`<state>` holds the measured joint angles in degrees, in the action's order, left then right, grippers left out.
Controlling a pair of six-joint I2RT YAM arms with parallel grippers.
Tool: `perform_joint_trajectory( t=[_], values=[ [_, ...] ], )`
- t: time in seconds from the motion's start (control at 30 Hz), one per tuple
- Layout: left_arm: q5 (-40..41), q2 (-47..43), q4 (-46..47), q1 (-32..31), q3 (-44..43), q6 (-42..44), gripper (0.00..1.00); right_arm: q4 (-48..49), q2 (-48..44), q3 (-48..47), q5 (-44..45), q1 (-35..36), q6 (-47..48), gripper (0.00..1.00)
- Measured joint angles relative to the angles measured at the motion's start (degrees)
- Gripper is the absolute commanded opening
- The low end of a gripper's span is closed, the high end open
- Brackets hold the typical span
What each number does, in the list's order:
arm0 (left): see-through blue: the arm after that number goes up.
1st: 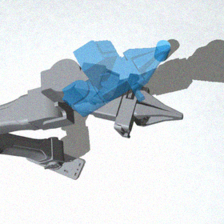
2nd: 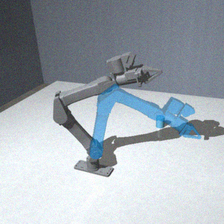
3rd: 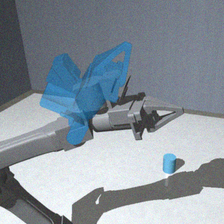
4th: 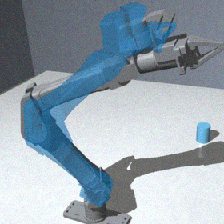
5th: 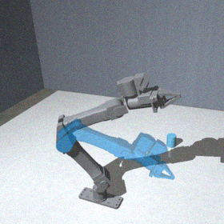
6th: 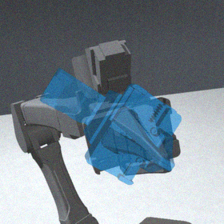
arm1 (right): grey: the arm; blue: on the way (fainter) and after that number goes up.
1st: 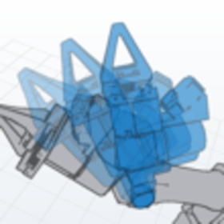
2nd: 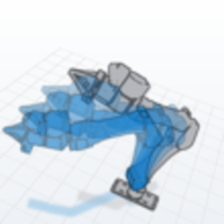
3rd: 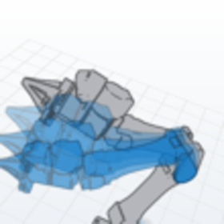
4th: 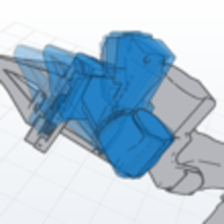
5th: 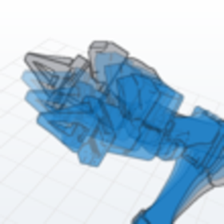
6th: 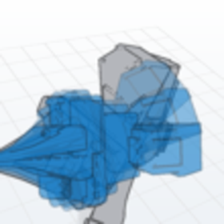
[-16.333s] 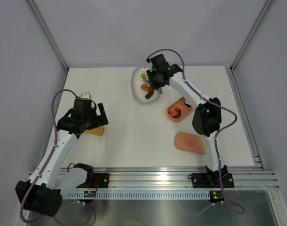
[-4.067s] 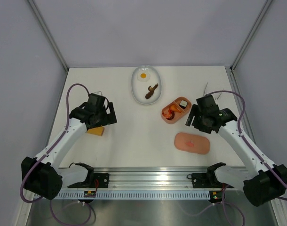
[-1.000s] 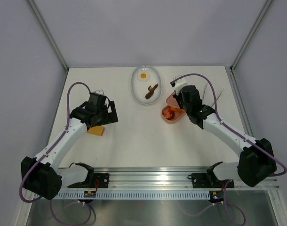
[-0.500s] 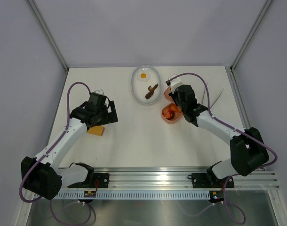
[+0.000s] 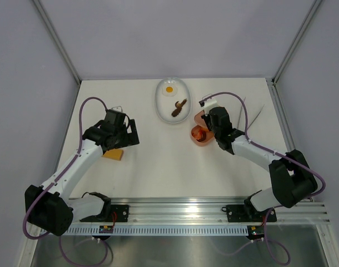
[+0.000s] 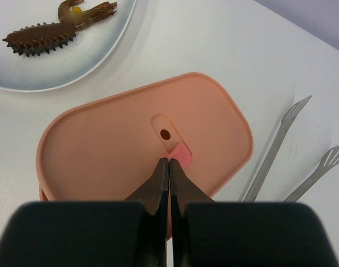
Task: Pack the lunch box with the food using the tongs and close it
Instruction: Close the box lid on the packing box.
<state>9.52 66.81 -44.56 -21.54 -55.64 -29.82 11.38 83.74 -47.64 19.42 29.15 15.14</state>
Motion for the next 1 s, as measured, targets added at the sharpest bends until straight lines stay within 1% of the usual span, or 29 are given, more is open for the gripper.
perform_joint_trajectory(
  t=[0.43,0.77,1.0],
  values=[
    [0.0,0.0,-0.02,0.0,0.94,0.0,0.99,1.29,0.11,1.92,-0.48,0.0,-3.17,0.0],
    [0.22,0.0,-0.02,0.0,0.96,0.0,0.99,1.38,3.78,1.95,-1.53,0.04,-4.7,0.0],
    [0.37,-0.02,-0.02,0.0,1.16,0.02,0.99,0.31,4.33,1.95,-2.82,0.07,-4.59,0.0]
  ],
)
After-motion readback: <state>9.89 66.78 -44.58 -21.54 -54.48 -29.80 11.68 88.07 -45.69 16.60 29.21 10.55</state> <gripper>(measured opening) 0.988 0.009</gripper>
